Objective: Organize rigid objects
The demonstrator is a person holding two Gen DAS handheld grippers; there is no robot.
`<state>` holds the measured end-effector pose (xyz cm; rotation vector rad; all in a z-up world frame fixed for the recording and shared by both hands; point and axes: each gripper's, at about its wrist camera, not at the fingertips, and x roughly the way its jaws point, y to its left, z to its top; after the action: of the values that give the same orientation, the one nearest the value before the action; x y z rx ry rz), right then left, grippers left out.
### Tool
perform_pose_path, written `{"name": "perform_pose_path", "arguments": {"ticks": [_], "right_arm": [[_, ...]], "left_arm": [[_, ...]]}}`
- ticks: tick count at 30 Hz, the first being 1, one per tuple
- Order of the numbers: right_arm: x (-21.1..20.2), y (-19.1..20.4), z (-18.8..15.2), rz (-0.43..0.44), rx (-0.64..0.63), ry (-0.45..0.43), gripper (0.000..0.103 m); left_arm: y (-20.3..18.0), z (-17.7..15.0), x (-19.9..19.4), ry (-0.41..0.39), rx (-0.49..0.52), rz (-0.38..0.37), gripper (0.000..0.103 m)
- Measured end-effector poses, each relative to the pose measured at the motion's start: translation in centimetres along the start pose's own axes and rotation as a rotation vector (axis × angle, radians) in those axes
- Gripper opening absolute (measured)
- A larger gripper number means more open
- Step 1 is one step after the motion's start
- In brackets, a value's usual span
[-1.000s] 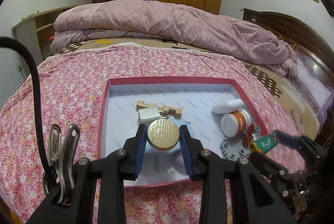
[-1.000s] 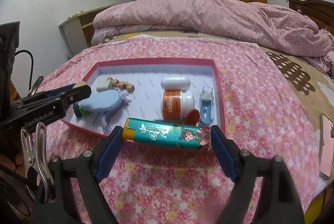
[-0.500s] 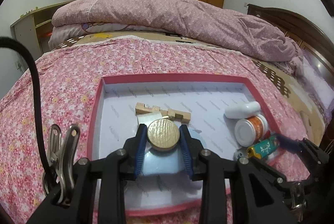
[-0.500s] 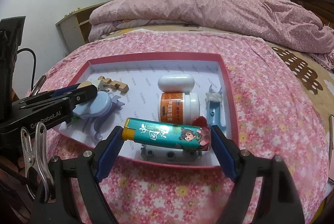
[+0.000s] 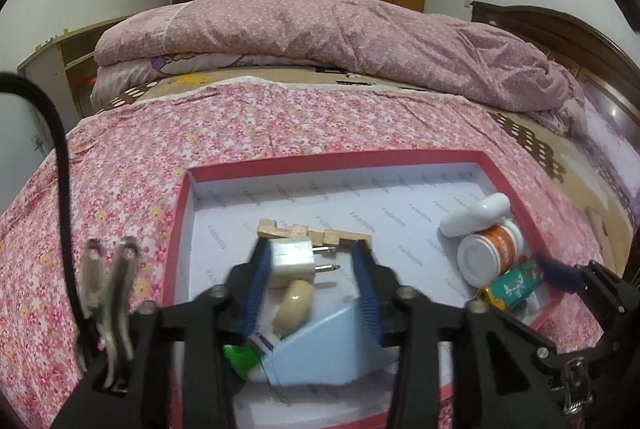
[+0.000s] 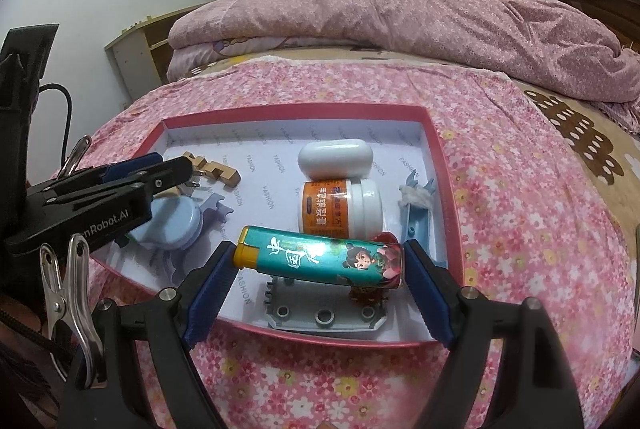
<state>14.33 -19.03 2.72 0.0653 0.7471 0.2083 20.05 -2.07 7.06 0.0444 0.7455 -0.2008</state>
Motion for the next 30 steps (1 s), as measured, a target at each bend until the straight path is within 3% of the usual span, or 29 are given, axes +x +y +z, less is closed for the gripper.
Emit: {"name": "perform_pose_path", "arguments": {"ticks": [2, 4, 21, 30], "right_arm": [[-0.1, 0.0, 0.0, 0.002, 0.005, -0.004, 0.084], [-0.2, -0.1, 0.0, -0.002, 0.014, -0.018, 0.084], [-1.4, 1.0, -0.1, 0.065, -0.011, -0.07, 0.09], [-2.7, 1.7, -0.2, 0.058, -0.03, -0.087, 0.09]], "left_arm": [[-0.1, 0.0, 0.0, 0.004, -0.005, 0.005, 0.061], [-0.1, 0.0, 0.0, 0.002, -0.007, 0.005, 0.063], [-0.3, -0.6, -1.3, -0.002, 0.0, 0.04, 0.063], [-0.4, -1.1, -3.5, -0.014, -0.008, 0.045, 0.063]]}}
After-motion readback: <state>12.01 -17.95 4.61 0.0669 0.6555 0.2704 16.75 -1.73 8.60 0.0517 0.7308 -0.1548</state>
